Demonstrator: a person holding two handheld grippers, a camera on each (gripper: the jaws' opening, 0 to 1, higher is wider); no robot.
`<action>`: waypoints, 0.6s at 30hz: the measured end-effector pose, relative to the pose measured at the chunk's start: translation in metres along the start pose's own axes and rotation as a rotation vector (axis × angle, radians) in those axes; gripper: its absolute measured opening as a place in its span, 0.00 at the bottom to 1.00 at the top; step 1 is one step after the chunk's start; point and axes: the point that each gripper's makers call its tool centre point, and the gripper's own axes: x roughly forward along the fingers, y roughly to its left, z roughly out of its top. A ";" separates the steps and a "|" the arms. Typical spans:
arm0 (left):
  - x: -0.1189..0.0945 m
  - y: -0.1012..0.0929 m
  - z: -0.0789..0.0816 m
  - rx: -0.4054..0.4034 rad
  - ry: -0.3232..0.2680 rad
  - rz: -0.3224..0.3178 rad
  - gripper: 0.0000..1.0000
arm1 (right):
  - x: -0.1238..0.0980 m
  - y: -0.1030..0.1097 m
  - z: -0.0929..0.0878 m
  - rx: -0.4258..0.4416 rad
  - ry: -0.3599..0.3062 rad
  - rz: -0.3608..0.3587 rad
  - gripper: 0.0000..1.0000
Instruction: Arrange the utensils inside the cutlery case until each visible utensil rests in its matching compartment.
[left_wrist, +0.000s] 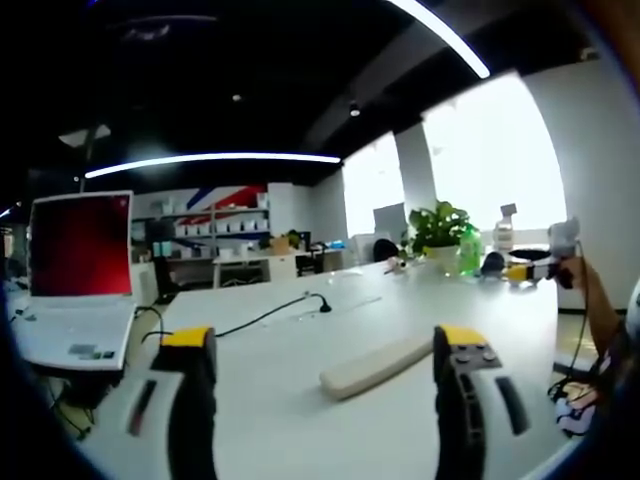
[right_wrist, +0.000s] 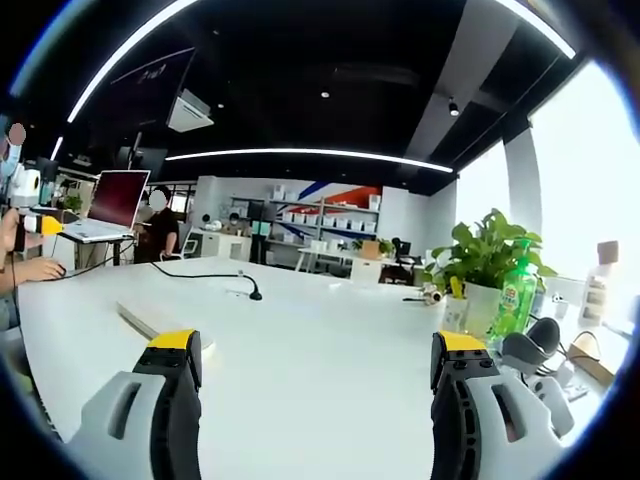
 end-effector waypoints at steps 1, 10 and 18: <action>0.000 0.000 0.000 0.000 0.000 0.000 0.95 | 0.000 0.000 0.000 0.000 0.001 0.000 0.99; 0.000 0.000 0.000 0.001 0.000 -0.002 0.95 | 0.000 -0.001 -0.001 0.001 0.004 -0.001 0.99; 0.001 -0.002 0.001 -0.001 -0.007 -0.009 0.95 | 0.001 0.000 -0.001 0.002 0.005 0.002 0.99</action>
